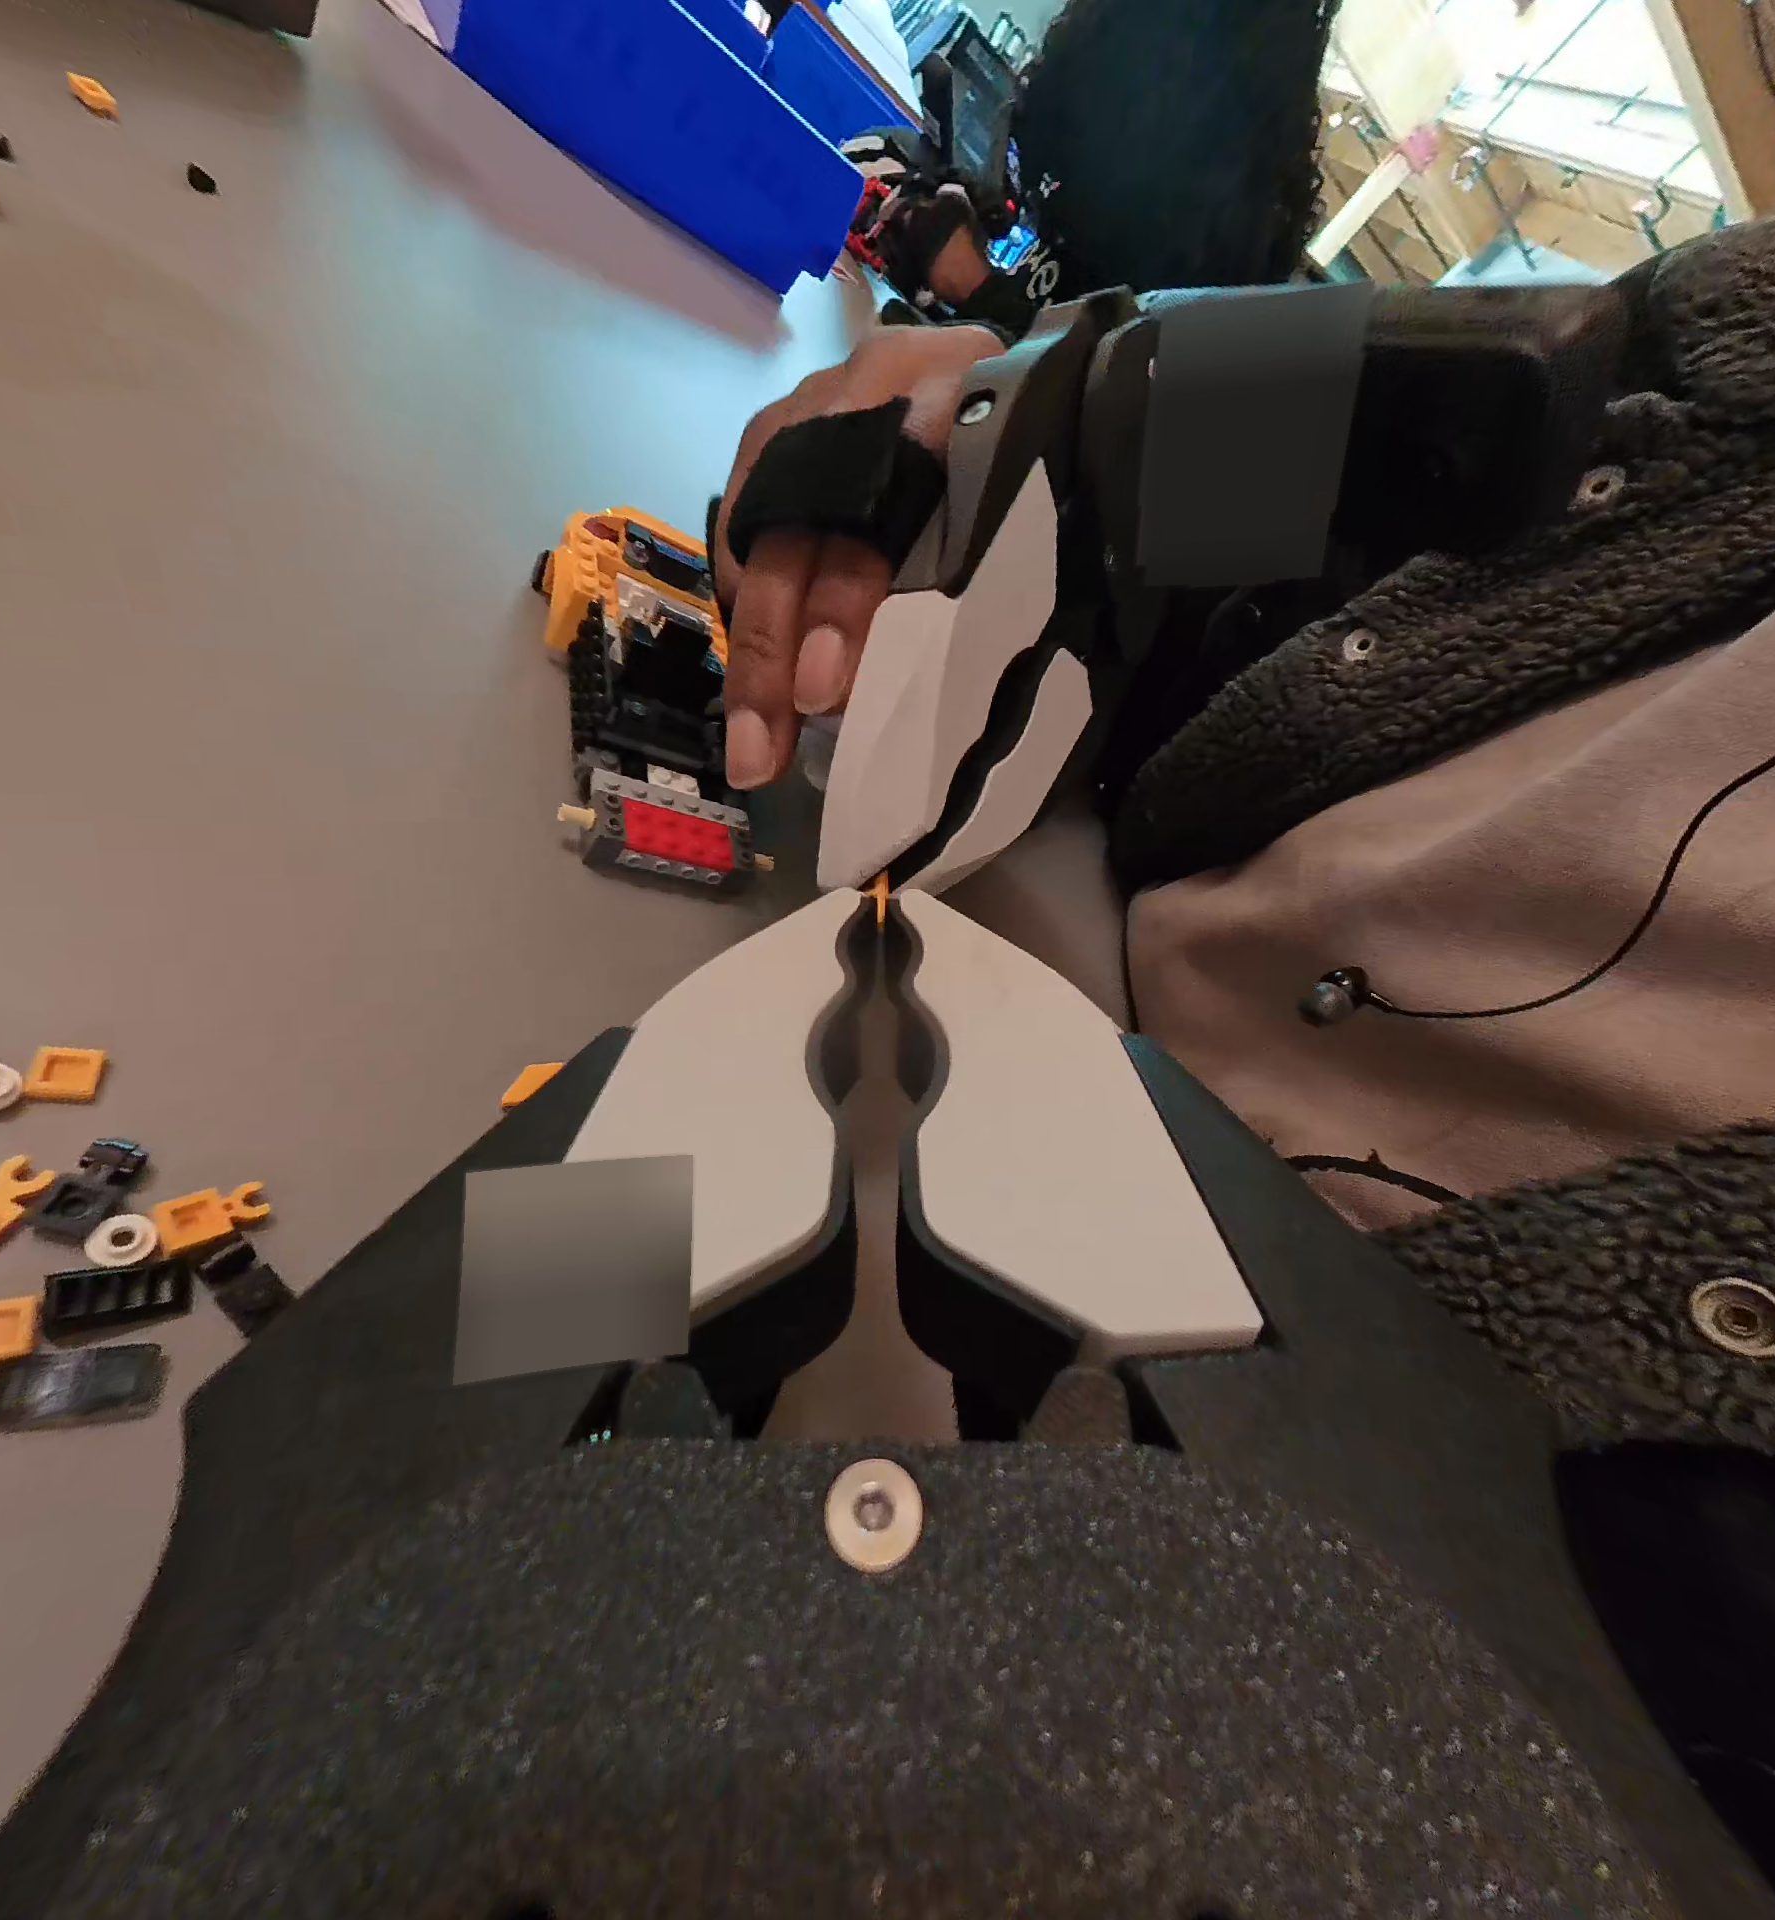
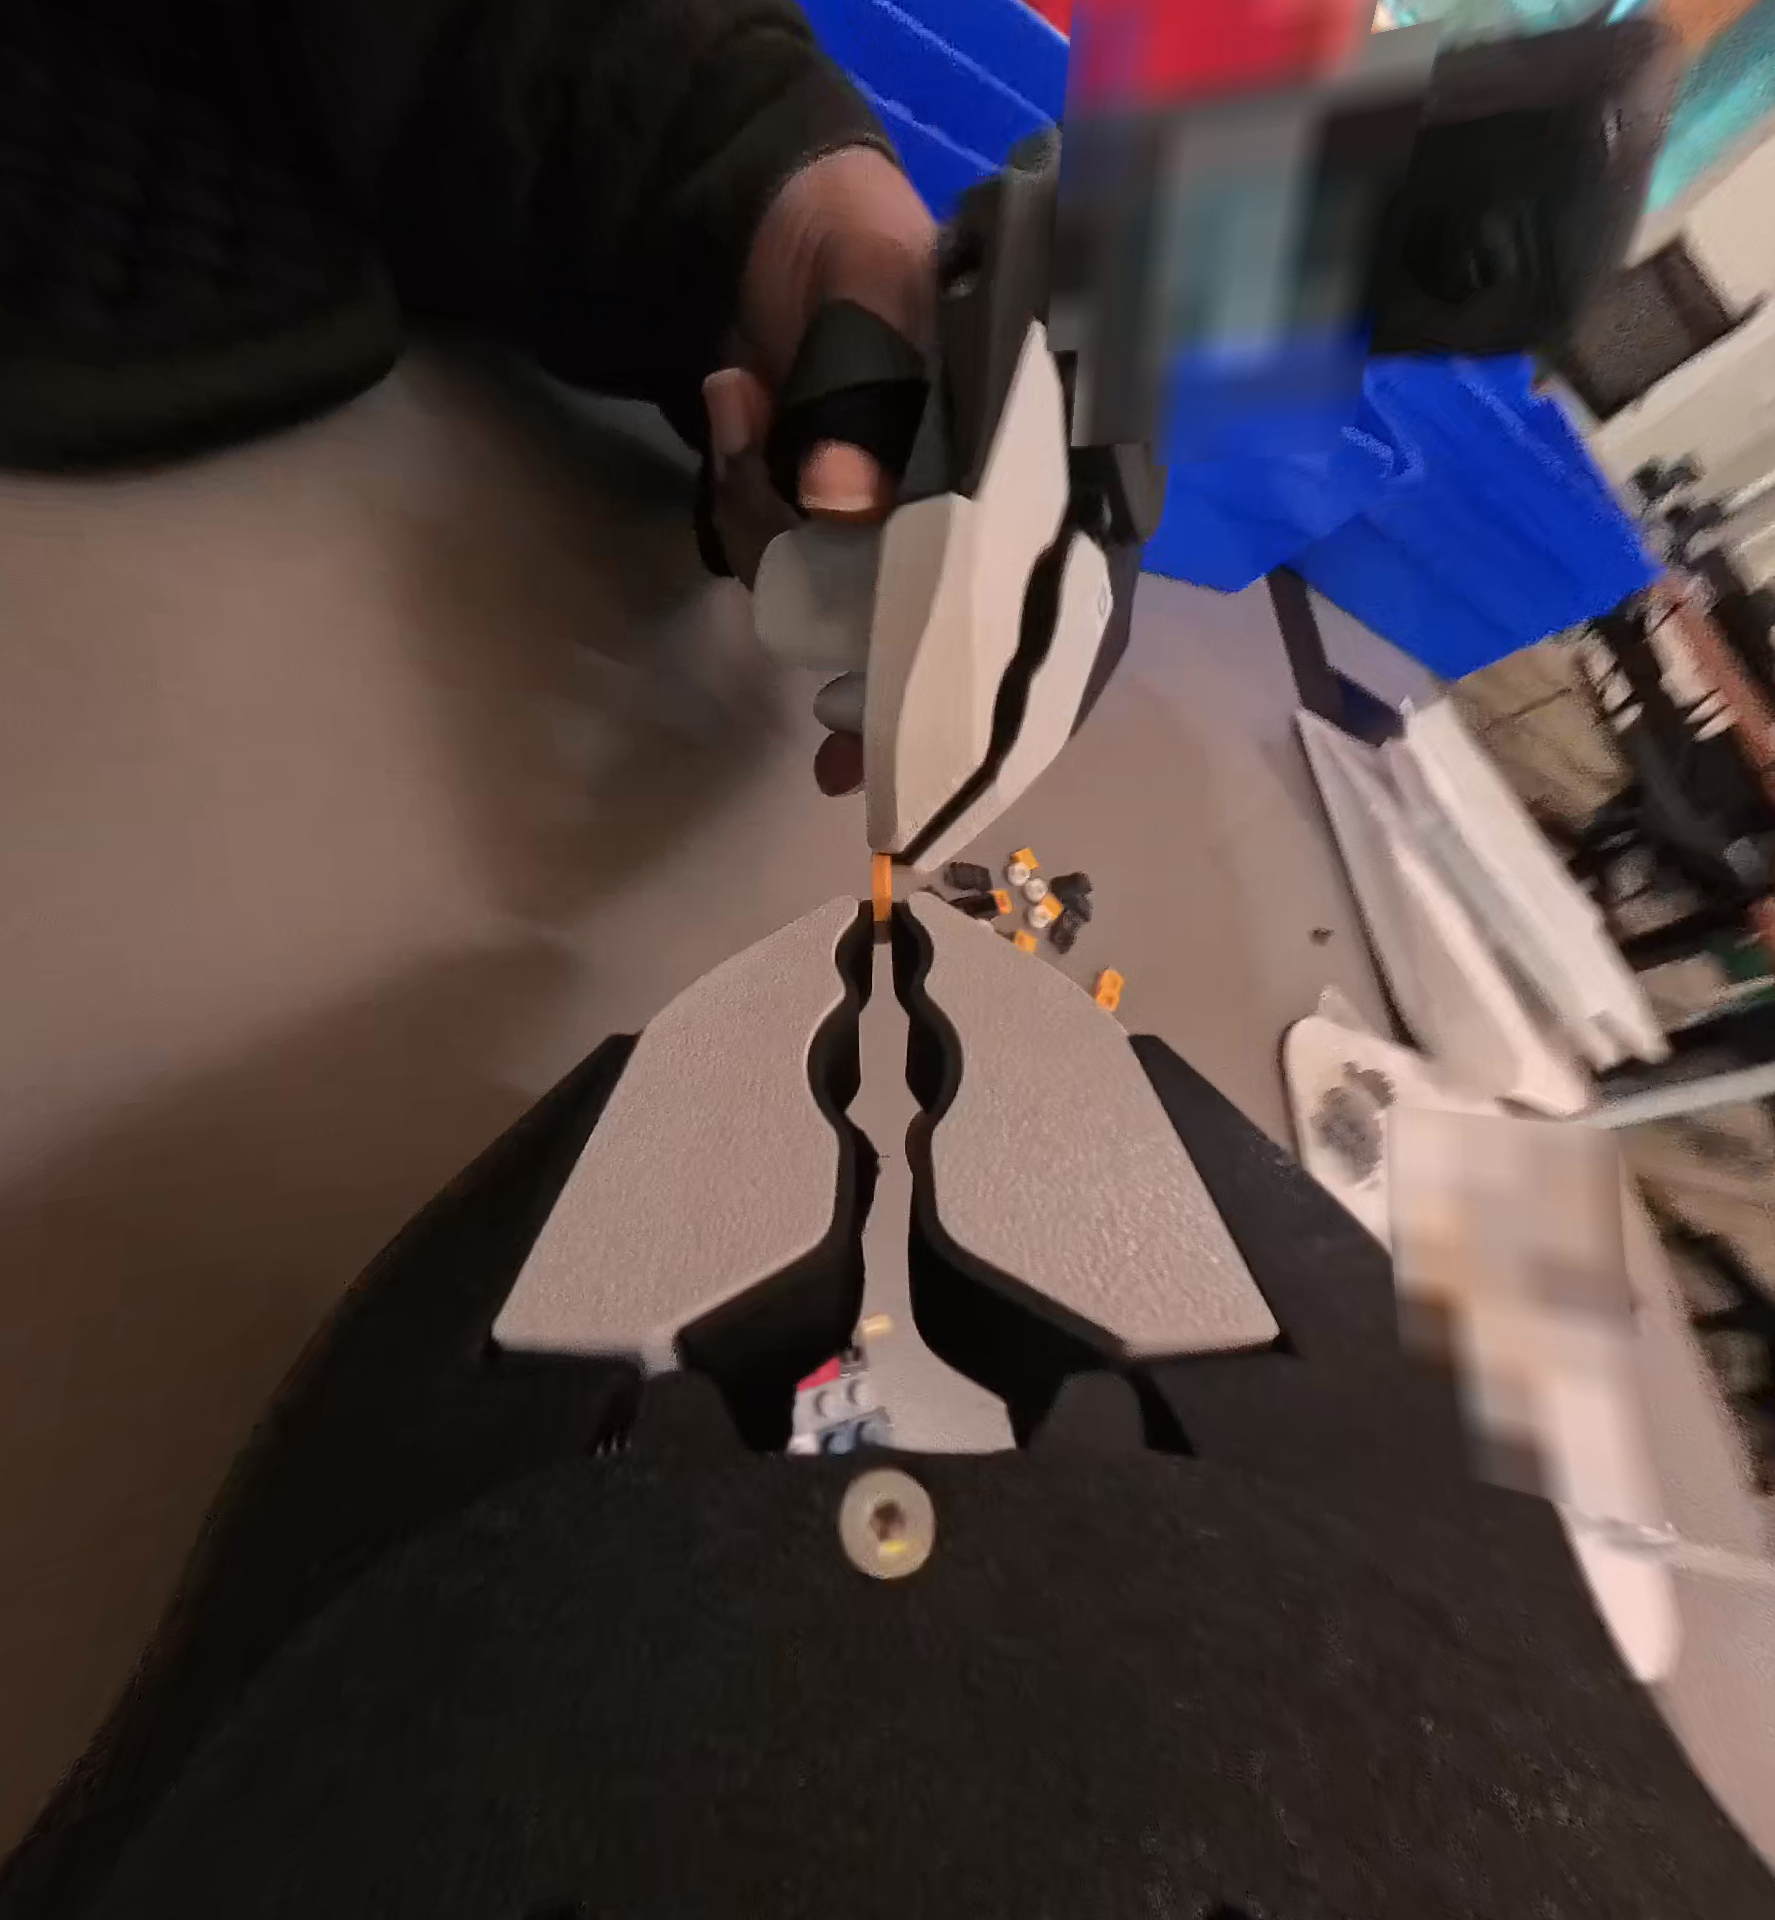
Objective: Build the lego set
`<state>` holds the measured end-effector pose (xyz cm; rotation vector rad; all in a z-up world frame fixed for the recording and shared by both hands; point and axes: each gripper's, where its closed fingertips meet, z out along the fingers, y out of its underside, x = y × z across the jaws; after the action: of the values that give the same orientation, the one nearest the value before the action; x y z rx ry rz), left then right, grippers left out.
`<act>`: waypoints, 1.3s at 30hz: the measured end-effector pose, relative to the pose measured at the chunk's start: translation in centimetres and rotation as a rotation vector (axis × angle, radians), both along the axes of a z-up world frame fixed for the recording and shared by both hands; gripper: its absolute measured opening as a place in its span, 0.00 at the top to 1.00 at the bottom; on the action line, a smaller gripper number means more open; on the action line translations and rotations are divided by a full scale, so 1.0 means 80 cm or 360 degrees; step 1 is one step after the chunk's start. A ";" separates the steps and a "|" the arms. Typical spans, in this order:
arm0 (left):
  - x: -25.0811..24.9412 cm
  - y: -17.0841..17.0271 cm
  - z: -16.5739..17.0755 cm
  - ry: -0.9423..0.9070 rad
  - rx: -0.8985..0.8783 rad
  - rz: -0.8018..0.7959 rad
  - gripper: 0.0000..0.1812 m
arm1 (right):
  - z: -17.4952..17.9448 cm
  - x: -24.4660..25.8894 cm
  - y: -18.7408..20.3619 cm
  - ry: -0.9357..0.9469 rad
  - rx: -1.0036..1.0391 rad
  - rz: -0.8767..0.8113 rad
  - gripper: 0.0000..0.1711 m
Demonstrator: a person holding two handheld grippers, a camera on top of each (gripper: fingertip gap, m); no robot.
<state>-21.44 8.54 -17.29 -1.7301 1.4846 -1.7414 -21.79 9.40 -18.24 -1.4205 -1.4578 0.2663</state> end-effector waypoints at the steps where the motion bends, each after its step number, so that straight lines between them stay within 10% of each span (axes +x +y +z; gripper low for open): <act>1: 0.000 0.004 0.000 -0.0003 0.0061 0.0035 1.00 | 0.000 0.002 0.005 0.0053 -0.0126 -0.0061 0.98; 18: 0.017 0.041 0.051 -0.0194 0.1620 0.0631 0.89 | 0.067 0.008 0.029 0.1449 -0.1726 -0.0287 0.98; 39: 0.010 0.046 0.044 -0.0242 0.1549 0.0575 1.00 | 0.075 0.028 0.039 0.1540 -0.1711 -0.0248 0.82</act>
<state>-20.68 12.20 -13.76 -1.1869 1.4531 -0.7196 -19.52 12.55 -12.23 -1.7699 -0.3280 1.5540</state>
